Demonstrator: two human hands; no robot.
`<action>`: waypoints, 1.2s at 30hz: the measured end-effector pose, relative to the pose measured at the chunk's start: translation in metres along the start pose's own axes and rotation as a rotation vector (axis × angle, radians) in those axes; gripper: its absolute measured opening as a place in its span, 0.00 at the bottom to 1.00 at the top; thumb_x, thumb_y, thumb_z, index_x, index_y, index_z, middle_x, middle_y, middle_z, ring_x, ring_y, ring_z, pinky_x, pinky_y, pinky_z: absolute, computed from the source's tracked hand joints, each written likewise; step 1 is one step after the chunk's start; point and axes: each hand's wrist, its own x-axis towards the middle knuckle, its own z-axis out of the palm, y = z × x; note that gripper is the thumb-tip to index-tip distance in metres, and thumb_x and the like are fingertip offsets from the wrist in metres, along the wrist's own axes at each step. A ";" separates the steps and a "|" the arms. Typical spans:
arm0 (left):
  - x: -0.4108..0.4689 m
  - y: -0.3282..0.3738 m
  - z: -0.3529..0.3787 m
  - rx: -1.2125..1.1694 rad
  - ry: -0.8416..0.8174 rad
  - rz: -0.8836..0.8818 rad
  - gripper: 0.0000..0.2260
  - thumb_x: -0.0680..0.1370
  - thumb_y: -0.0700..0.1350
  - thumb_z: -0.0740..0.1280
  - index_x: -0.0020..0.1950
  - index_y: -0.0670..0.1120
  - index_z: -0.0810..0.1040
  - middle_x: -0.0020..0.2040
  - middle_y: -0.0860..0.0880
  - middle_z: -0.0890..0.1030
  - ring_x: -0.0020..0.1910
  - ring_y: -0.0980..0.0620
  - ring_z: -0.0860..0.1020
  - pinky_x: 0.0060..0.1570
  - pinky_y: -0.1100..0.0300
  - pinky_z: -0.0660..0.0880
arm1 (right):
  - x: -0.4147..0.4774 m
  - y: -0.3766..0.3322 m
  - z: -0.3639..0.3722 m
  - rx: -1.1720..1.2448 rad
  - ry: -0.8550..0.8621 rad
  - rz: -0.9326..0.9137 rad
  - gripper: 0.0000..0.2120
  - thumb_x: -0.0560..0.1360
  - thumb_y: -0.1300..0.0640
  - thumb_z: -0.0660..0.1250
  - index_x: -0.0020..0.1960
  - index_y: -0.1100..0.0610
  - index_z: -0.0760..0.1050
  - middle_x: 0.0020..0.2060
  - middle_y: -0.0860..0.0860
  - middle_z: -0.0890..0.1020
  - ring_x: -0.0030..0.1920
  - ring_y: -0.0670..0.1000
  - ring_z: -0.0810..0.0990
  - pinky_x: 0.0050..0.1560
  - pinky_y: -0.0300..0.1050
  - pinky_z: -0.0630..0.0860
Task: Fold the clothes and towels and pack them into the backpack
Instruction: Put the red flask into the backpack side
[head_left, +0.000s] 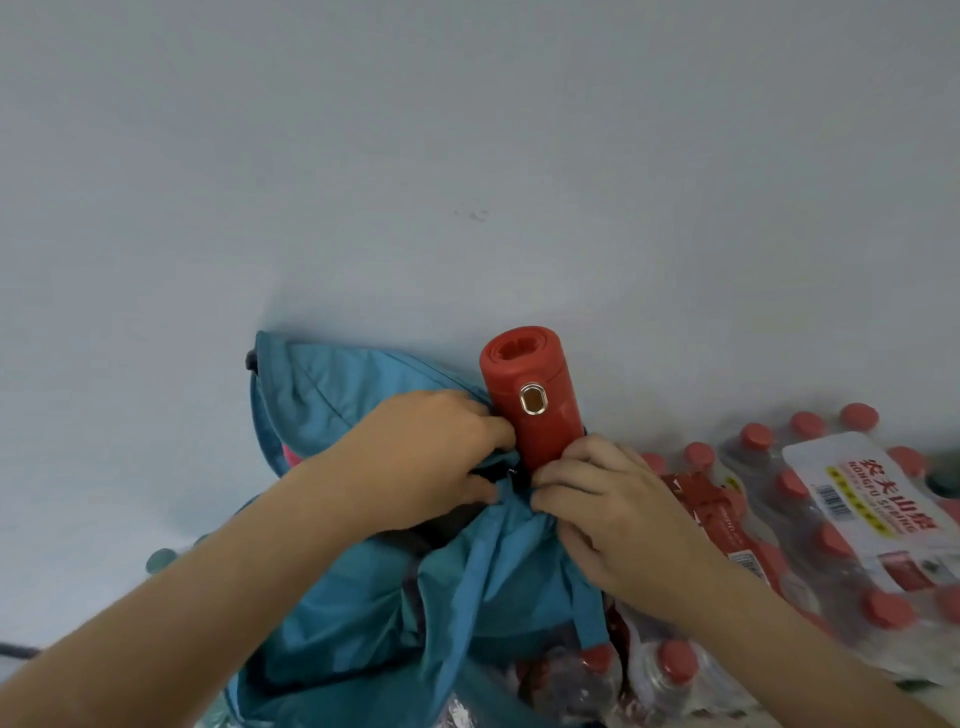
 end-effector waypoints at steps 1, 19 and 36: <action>0.000 -0.001 0.001 0.026 0.020 0.003 0.12 0.76 0.54 0.64 0.58 0.55 0.71 0.54 0.54 0.78 0.52 0.50 0.77 0.48 0.51 0.76 | 0.002 -0.002 -0.003 0.006 -0.017 0.029 0.10 0.71 0.56 0.62 0.48 0.51 0.81 0.46 0.42 0.82 0.49 0.48 0.74 0.48 0.43 0.72; -0.012 -0.023 0.017 -0.775 0.251 -0.074 0.11 0.71 0.40 0.66 0.47 0.54 0.81 0.43 0.57 0.82 0.44 0.55 0.80 0.48 0.52 0.77 | 0.044 -0.037 0.012 -0.026 -0.028 0.375 0.05 0.70 0.48 0.72 0.46 0.43 0.81 0.30 0.45 0.81 0.29 0.50 0.79 0.30 0.40 0.71; -0.025 0.001 0.011 -0.150 0.250 -0.160 0.21 0.71 0.62 0.53 0.44 0.55 0.82 0.38 0.56 0.77 0.41 0.54 0.74 0.40 0.56 0.73 | 0.057 -0.047 -0.008 -0.234 -0.193 0.439 0.12 0.76 0.47 0.62 0.40 0.52 0.64 0.36 0.50 0.79 0.34 0.53 0.78 0.30 0.43 0.62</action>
